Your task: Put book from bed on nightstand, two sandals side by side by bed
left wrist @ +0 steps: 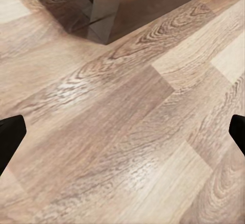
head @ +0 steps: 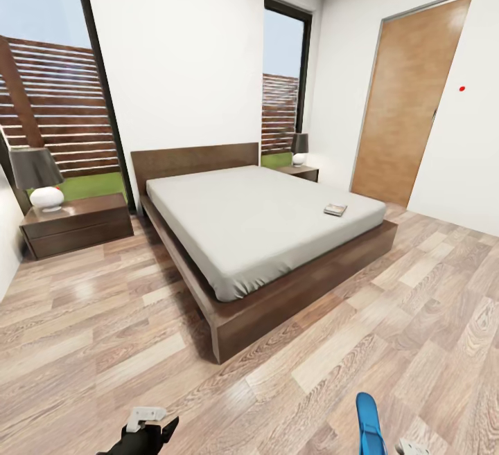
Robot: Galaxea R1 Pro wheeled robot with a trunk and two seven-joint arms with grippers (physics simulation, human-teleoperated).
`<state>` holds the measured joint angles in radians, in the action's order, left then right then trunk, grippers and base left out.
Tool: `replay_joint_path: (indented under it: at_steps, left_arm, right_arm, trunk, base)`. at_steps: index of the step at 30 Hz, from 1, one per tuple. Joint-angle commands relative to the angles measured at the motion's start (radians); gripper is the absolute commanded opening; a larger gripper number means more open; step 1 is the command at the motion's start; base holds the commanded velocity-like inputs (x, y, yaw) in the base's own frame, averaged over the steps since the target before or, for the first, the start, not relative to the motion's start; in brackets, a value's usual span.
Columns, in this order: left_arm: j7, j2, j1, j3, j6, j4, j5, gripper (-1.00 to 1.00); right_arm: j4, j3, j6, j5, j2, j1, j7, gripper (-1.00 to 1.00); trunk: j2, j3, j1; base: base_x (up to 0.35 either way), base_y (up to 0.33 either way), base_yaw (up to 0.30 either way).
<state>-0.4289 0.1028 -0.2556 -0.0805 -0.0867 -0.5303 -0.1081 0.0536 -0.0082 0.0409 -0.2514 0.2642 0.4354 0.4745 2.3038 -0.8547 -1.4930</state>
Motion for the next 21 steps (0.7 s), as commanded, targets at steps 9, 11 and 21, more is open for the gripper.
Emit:
replay_joint_path:
  at_steps: [9, 11, 21]
  left_arm:
    - [-0.008, -0.002, -0.001, -0.002, 0.0, 0.001, -0.007, 1.0]
    - [-0.008, -0.001, -0.001, -0.002, -0.001, 0.001, -0.007, 1.0]
    - [-0.007, -0.001, -0.001, -0.002, -0.001, 0.001, -0.008, 1.0]
  right_arm:
    - [0.0, 0.0, 0.005, -0.007, 0.0, 0.0, 0.003, -1.0]
    - [0.0, 0.0, 0.005, -0.006, 0.0, 0.0, 0.003, -1.0]
    - [0.0, 0.0, 0.005, -0.007, 0.0, 0.0, 0.003, -1.0]
  trunk:
    - [-0.021, 0.009, 0.012]
    - [-0.021, 0.009, 0.012]
    - [-0.021, 0.015, 0.012]
  base:
    - [0.0, 0.0, -0.033]
    - [0.0, 0.0, -0.181]
    - [0.0, 0.0, -0.268]
